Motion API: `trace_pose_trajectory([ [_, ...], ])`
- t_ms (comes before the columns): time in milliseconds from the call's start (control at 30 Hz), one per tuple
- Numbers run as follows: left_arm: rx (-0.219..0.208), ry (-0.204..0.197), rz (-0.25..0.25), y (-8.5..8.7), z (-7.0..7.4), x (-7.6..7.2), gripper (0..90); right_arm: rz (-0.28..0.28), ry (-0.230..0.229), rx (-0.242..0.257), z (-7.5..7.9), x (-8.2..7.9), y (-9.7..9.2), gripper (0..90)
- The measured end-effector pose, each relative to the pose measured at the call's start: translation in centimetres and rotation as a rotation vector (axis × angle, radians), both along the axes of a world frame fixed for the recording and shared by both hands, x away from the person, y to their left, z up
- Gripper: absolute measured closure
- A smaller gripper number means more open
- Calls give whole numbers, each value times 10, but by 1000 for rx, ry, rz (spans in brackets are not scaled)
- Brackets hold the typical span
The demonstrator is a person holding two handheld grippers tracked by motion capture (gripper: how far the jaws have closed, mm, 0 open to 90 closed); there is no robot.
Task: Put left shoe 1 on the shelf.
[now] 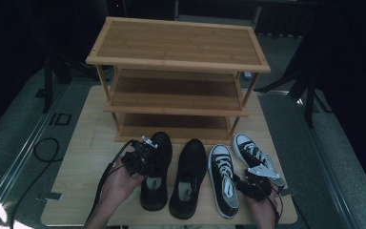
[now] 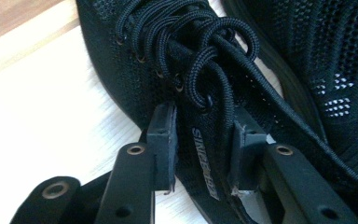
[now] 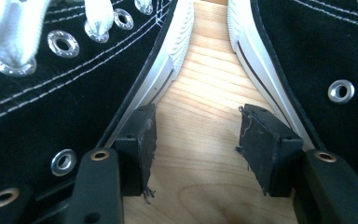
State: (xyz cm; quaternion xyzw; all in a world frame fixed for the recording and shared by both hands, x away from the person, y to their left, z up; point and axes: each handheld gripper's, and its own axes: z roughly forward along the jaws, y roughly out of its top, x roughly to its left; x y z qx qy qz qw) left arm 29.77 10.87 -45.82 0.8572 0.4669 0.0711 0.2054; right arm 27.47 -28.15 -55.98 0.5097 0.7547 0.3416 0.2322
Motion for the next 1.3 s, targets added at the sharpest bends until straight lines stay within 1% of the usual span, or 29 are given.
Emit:
trace_pose_trajectory([
  [133, -14, 12, -11, 2, 1, 3, 739, 1, -1, -1, 0, 0, 0, 457],
  [167, -14, 18, -15, 2, 1, 4, 764, 1, 0, -1, 0, 0, 0, 457],
  [233, -15, 18, -17, 2, 1, 5, 818, 1, 0, -1, 0, 0, 0, 457],
  [367, -5, -6, -8, 5, 2, 6, 851, 1, 0, -1, 0, 0, 0, 457],
  [400, 4, -17, -6, 6, 2, 7, 857, 1, 0, -1, 0, 0, 0, 457],
  [467, 14, -27, -23, 8, 3, 10, 862, 1, -1, -1, 0, 0, 0, 457],
  [500, 18, -27, -40, 9, 4, 12, 864, 2, -3, -3, 0, 0, 0, 457],
  [600, 17, -12, -88, 12, 5, 18, 865, 1, -2, -1, 0, 0, 0, 457],
  [667, 27, -14, -117, 14, 6, 20, 865, 1, -1, -2, 0, 0, 0, 457],
  [733, 27, -11, -136, 15, 7, 23, 865, 1, -1, -2, 0, 0, 0, 458],
  [767, 34, -15, -149, 16, 7, 24, 865, 1, -1, -1, 0, 0, 0, 458],
  [833, 48, -21, -157, 17, 9, 26, 866, 1, -1, -1, 0, 0, 0, 457],
  [867, 48, -21, -157, 17, 9, 26, 867, 1, -1, -1, 0, 0, 0, 457],
  [900, 55, -37, -174, 18, 9, 28, 867, 1, -1, -1, 0, 0, 0, 458],
  [1033, 56, -45, -206, 21, 10, 34, 870, 0, 0, 0, 0, 0, 0, 457],
  [1200, 50, -43, -233, 24, 14, 41, 870, 0, 0, 0, 0, 0, 0, 457],
  [1233, 44, -40, -239, 25, 15, 42, 870, 0, 0, 0, 0, 0, 0, 457],
  [1300, 11, -39, -237, 27, 17, 44, 870, 0, 0, 0, 0, 0, 0, 457],
])
